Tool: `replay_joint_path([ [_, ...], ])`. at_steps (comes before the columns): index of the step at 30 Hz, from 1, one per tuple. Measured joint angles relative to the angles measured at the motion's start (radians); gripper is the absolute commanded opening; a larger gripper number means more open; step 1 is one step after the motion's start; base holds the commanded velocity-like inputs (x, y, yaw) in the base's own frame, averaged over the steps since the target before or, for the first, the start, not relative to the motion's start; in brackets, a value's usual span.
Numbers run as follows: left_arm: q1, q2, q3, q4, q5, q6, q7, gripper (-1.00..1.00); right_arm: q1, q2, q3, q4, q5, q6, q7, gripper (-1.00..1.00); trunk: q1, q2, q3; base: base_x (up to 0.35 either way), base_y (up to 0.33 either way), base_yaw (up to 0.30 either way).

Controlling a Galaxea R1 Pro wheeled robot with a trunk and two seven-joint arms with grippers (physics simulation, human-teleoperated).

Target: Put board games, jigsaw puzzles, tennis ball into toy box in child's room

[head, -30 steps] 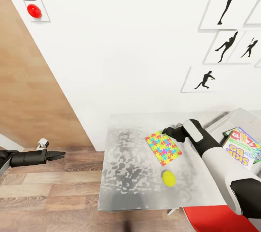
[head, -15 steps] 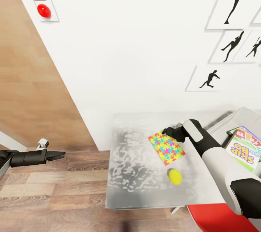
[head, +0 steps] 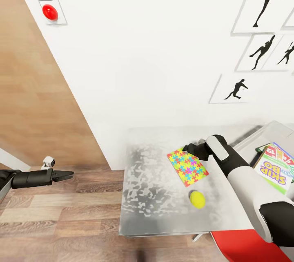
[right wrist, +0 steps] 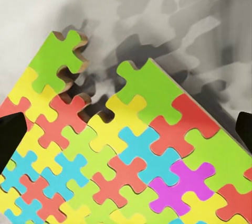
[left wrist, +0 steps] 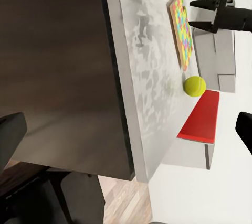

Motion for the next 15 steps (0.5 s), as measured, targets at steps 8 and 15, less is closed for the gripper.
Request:
replay_joint_path([
  [8, 0.000, 0.000, 0.000, 0.000, 0.000, 0.000, 0.000, 1.00, 0.000, 0.000, 0.000, 0.001, 0.000, 0.000, 0.000, 1.00, 0.000, 0.000, -0.007, 0.000, 0.000, 0.000],
  [15, 0.000, 0.000, 0.000, 0.000, 0.001, 0.000, 0.000, 1.00, 0.000, 0.000, 0.000, 0.001, 0.000, 0.000, 0.000, 1.00, 0.000, 0.000, -0.014, 0.000, 0.000, 0.000],
])
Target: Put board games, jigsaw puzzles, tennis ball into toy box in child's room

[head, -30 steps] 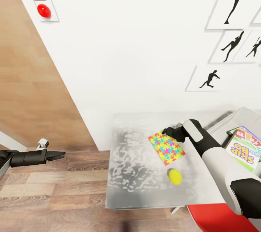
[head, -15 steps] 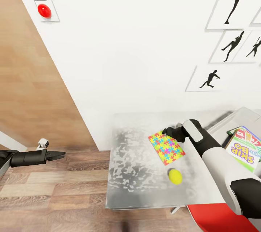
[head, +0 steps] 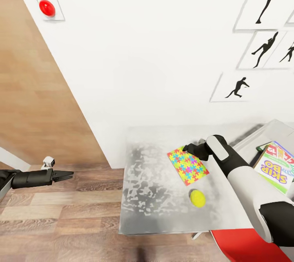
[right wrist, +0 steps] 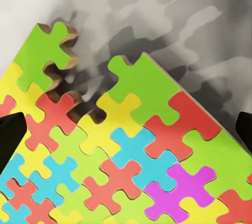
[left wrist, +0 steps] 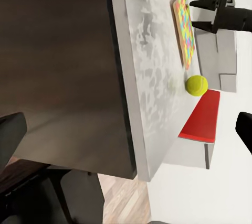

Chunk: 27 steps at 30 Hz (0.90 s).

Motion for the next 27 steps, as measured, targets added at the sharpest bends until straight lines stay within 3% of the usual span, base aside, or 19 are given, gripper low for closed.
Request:
replay_joint_path([
  [8, 0.000, 0.000, 0.000, 0.000, -0.001, 0.000, 0.000, 1.00, 0.000, 0.000, 0.000, 0.000, 0.000, 0.000, 0.000, 1.00, 0.000, 0.000, -0.001, -0.001, 0.026, 0.000],
  [27, 0.000, 0.000, 0.000, 0.000, -0.001, 0.001, 0.000, 1.00, 0.000, 0.000, 0.000, 0.000, 0.000, 0.000, 0.001, 1.00, 0.000, 0.000, -0.001, -0.018, 0.197, 0.000],
])
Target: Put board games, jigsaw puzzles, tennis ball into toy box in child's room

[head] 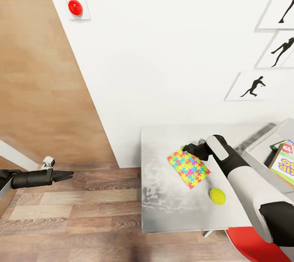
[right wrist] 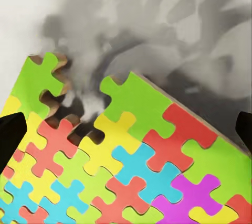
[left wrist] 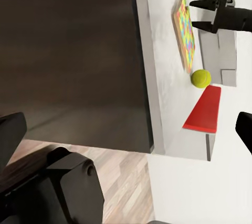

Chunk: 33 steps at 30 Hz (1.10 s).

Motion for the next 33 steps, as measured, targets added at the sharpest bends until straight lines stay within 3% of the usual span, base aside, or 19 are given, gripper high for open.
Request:
replay_joint_path([
  [33, 0.000, 0.002, 0.000, 0.000, -0.001, 0.001, -0.001, 1.00, 0.000, 0.001, 0.000, -0.001, -0.001, 0.000, 0.000, 1.00, 0.000, 0.000, 0.000, -0.094, 0.140, 0.000],
])
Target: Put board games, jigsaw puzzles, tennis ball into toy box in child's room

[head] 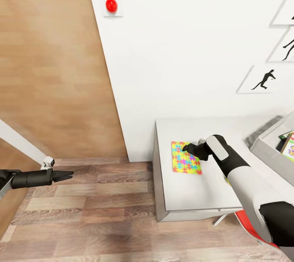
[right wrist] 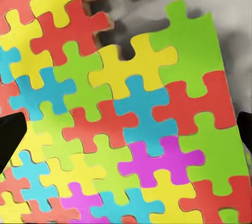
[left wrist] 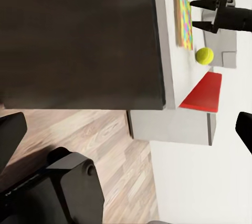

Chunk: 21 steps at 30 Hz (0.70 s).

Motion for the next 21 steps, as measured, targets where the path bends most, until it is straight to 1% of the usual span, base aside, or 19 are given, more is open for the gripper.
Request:
replay_joint_path([
  [5, 0.000, 0.000, 0.000, 0.000, 0.000, 0.000, 0.000, 1.00, 0.000, 0.000, 0.000, 0.000, 0.000, 0.000, 0.001, 1.00, 0.000, 0.000, 0.000, 0.018, 0.151, 0.000],
  [12, 0.000, -0.002, 0.000, 0.000, 0.000, 0.001, 0.000, 1.00, 0.000, 0.000, 0.000, 0.000, 0.000, 0.000, 0.000, 1.00, 0.000, 0.000, 0.000, 0.163, 0.149, 0.000],
  [16, 0.000, -0.002, 0.000, 0.000, 0.001, 0.001, 0.001, 1.00, 0.000, 0.001, 0.000, -0.001, 0.000, 0.000, 0.000, 1.00, 0.000, 0.000, 0.000, 0.104, 0.049, 0.000],
  [19, 0.000, -0.002, 0.000, 0.000, 0.000, 0.000, 0.000, 1.00, 0.000, 0.020, 0.000, -0.001, 0.000, 0.000, 0.001, 1.00, 0.000, 0.000, 0.000, 0.025, 0.073, 0.000],
  [21, 0.000, -0.002, 0.000, 0.000, 0.000, 0.001, 0.000, 1.00, 0.000, 0.028, 0.000, -0.001, 0.000, 0.000, 0.001, 1.00, 0.000, 0.000, 0.000, 0.009, 0.138, 0.000],
])
